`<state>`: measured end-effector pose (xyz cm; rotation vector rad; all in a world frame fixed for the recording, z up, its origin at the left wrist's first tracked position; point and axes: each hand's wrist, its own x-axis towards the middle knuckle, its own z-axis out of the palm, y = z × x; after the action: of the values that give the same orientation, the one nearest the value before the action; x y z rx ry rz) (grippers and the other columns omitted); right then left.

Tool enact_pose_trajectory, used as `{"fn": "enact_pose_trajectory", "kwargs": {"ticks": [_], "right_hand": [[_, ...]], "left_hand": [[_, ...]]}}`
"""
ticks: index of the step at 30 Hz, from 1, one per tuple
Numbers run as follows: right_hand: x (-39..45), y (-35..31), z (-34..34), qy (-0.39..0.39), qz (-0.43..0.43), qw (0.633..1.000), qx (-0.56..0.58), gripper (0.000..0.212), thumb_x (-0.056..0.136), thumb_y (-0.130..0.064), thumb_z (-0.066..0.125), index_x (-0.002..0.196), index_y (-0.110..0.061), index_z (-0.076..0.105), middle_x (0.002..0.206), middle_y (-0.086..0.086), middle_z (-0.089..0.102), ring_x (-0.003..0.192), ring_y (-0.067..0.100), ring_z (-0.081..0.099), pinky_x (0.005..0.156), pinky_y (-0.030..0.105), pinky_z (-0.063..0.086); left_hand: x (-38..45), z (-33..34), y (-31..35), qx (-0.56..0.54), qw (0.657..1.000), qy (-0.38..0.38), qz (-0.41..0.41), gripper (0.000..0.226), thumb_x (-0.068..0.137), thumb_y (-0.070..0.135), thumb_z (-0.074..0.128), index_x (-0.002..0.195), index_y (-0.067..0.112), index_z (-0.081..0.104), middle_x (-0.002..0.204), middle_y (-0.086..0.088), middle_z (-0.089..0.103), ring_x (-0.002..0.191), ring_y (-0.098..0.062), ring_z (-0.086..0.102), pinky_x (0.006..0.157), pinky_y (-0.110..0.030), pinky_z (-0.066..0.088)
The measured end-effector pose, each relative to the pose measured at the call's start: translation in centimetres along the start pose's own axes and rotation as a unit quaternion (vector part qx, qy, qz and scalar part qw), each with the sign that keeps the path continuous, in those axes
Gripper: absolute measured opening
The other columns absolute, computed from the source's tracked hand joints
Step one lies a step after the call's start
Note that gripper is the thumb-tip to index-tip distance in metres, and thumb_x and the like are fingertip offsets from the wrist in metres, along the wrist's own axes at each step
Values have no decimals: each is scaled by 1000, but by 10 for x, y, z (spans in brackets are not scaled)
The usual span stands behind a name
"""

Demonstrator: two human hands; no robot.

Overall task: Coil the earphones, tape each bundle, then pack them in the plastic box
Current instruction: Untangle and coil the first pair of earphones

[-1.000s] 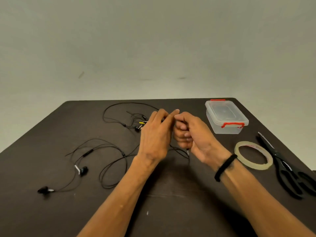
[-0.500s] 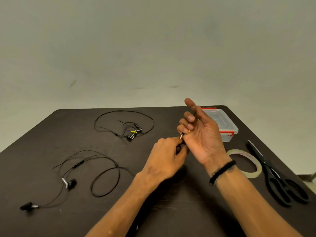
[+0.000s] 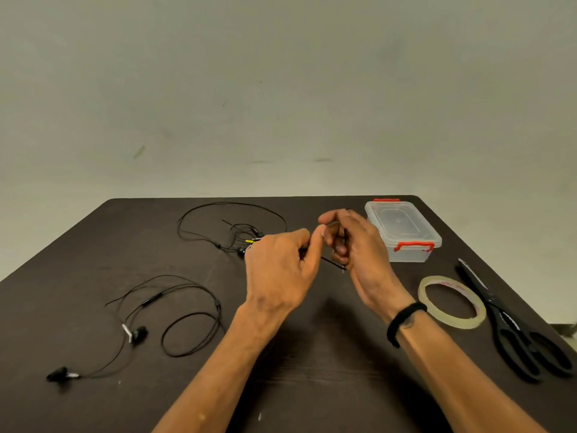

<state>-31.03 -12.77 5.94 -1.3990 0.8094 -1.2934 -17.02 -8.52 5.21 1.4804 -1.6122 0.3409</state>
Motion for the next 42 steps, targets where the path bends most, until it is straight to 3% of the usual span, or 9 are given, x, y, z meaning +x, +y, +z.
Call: {"fn": "enact_pose_trajectory", "kwargs": {"ticks": [10, 15, 19, 25, 28, 31, 34, 38, 42], "right_hand": [[-9, 16, 15, -152, 52, 984, -79, 44, 100, -33, 36, 74, -4, 58, 65, 3, 51, 59, 11, 44, 55, 26, 34], [-15, 17, 26, -201, 164, 964, 56, 30, 87, -38, 45, 60, -24, 45, 50, -3, 30, 45, 13, 23, 54, 33, 28], [-17, 9, 27, -241, 211, 931, 175, 46, 105, -44, 38, 66, -20, 42, 49, -4, 26, 44, 11, 18, 53, 31, 22], [-19, -4, 25, -278, 219, 886, 300, 45, 107, -42, 32, 76, -14, 47, 56, 1, 44, 45, 11, 32, 59, 32, 31], [-21, -7, 26, -275, 226, 863, 360, 46, 109, -40, 29, 83, -9, 52, 60, 6, 53, 49, 16, 45, 61, 33, 42], [-20, -7, 25, -265, 217, 840, 421, 53, 109, -40, 31, 96, -2, 66, 75, 13, 69, 61, 23, 64, 69, 37, 55], [-17, -7, 23, -271, 192, 819, 468, 61, 109, -44, 34, 122, 5, 68, 110, 26, 76, 101, 36, 77, 93, 46, 60], [-11, -12, 15, -249, 148, 820, 494, 70, 112, -51, 33, 150, 6, 47, 150, 36, 52, 143, 47, 51, 122, 56, 39], [-1, -16, -1, -158, 115, 863, 467, 78, 110, -59, 34, 162, -1, 29, 158, 31, 46, 148, 45, 46, 129, 55, 24]], "left_hand": [[6, -7, -4, -37, 996, 83, 25, 59, 104, 52, 55, 55, 22, 40, 45, 10, 38, 40, -12, 38, 42, -28, 34], [11, -7, -11, -82, 991, 96, -43, 63, 101, 53, 59, 54, 17, 38, 43, 4, 34, 40, -18, 35, 42, -33, 33], [13, -6, -15, -151, 979, 96, -96, 66, 101, 53, 61, 52, 16, 35, 42, 4, 33, 41, -17, 32, 45, -26, 26], [11, -3, -18, -218, 962, 73, -148, 65, 101, 49, 63, 49, 21, 35, 41, 6, 34, 41, -12, 33, 47, -22, 27], [10, -2, -16, -267, 946, 49, -175, 65, 100, 49, 64, 49, 18, 39, 43, 4, 37, 43, -9, 35, 47, -34, 35], [8, 0, -14, -336, 918, -6, -208, 62, 100, 50, 63, 58, 6, 53, 50, -14, 48, 49, -24, 46, 54, -48, 45], [5, 6, -16, -327, 918, -47, -219, 35, 101, 27, 62, 76, 4, 68, 63, -19, 64, 59, -21, 58, 58, -45, 51], [0, 15, -17, -258, 930, -104, -239, 34, 98, 21, 56, 66, 11, 63, 57, -1, 64, 54, -17, 56, 52, -43, 46], [-5, 21, -6, -181, 955, -151, -182, 45, 94, 36, 54, 55, 17, 46, 44, 0, 41, 61, -39, 53, 53, -39, 34]]}}
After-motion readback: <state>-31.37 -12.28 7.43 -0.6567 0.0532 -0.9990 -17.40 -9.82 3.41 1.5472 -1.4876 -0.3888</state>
